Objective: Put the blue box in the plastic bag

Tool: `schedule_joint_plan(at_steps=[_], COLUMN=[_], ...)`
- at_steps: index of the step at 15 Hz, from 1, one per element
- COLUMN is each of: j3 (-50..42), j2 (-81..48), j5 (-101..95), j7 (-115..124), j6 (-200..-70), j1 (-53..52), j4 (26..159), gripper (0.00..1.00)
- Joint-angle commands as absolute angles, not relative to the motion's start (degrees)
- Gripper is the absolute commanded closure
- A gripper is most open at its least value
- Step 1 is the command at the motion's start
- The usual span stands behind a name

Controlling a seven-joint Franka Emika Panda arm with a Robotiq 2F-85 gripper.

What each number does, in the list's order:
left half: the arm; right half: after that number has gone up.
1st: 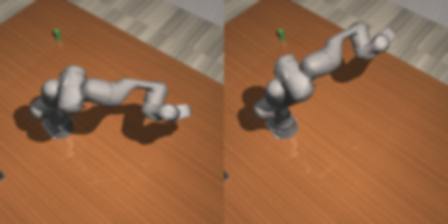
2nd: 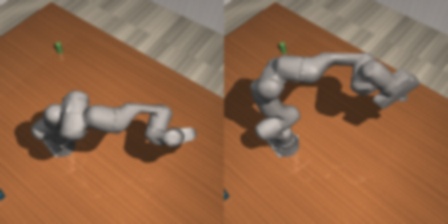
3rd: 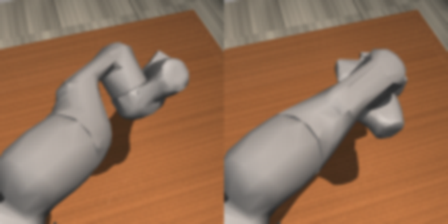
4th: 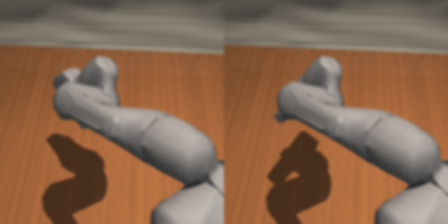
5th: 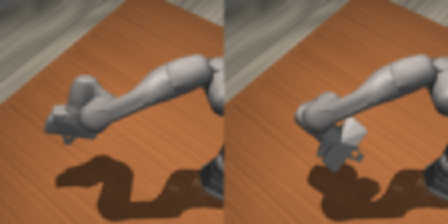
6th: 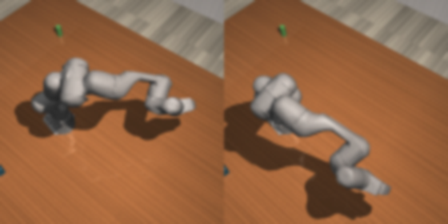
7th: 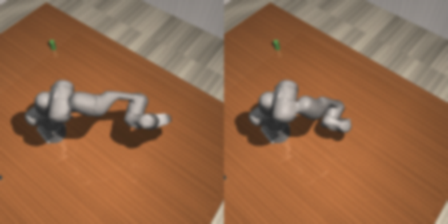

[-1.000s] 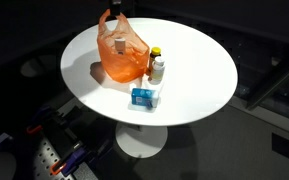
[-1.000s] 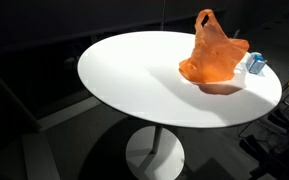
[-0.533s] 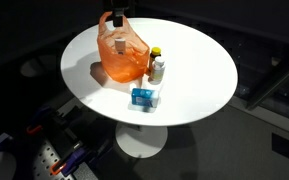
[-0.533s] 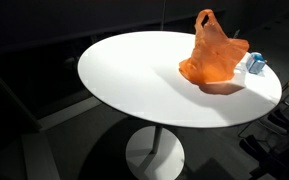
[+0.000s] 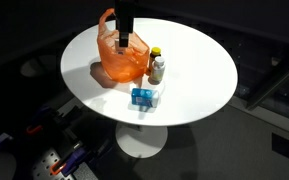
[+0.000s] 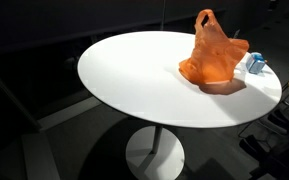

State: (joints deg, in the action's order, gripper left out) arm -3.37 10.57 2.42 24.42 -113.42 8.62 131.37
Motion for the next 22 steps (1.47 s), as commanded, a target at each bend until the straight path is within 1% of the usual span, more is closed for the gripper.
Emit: schedule_joint_plan(at_steps=[1,8,14,22], j3=[-4.6,-6.8,-8.8,-10.1], j2=[5.9,-1.5,-6.5,-10.6], j5=[3.0,3.4,3.2,2.8], j7=[28.9,32.8,41.5,46.3], j6=[-115.2,-125.9,-136.1,-139.6], j1=[9.3,9.0,8.6,7.7], j4=[130.8,133.2,134.7,134.8], gripper=[0.0,0.0,0.0,0.0])
